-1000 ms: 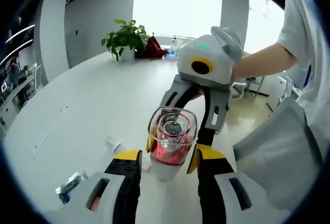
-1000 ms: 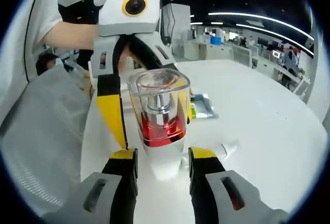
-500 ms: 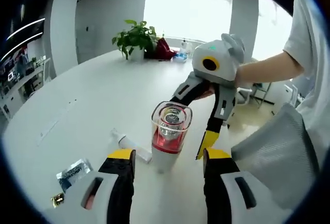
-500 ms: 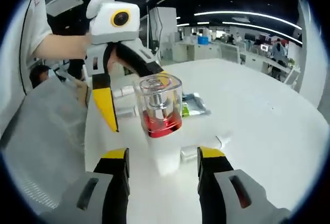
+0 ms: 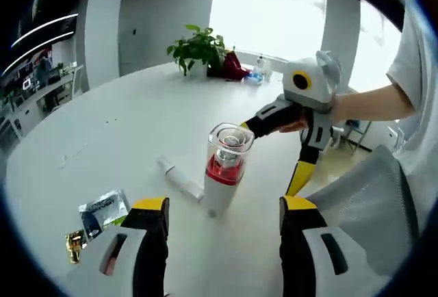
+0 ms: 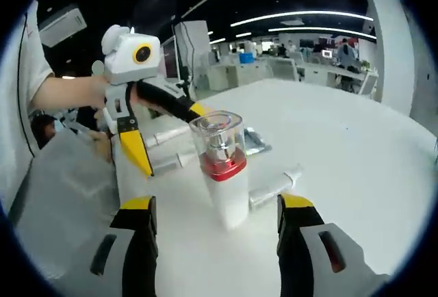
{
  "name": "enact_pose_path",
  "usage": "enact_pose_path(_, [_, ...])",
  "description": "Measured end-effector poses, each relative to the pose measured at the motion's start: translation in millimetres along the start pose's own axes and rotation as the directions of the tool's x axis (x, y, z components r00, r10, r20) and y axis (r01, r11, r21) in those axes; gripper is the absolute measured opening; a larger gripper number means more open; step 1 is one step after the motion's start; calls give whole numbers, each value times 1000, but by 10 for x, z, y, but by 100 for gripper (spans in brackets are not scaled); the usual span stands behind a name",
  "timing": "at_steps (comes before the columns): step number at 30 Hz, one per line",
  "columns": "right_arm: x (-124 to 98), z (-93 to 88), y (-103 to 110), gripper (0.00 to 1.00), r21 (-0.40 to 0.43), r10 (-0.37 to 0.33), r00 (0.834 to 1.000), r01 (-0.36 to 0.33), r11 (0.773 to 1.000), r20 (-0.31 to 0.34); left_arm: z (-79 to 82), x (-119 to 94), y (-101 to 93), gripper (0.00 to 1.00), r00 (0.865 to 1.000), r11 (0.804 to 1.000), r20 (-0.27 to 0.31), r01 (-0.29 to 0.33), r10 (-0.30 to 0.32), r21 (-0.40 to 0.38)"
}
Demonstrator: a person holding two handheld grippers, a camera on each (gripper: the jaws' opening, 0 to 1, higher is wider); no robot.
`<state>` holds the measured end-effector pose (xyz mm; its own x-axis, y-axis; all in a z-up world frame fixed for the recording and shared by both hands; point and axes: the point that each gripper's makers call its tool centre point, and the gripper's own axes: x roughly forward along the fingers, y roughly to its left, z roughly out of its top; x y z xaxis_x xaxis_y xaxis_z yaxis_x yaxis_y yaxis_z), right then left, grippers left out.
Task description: Arrange the skincare products in the storage area until every visible bottle or jar stands upright without overlapping.
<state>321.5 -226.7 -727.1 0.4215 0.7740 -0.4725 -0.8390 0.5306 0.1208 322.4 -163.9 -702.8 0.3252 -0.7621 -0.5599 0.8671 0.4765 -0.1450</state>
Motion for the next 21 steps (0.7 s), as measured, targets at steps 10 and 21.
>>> enact_pose_path(10, [-44,19,130,75,73,-45,999,43,996,27,-212,-242,47,73,994,986,8,-107,109,-127])
enact_pose_path(21, [-102,82,265,80,162,-94,994,85,983,54,-469,-577,61,83,977,954,-5,-209,213,-215])
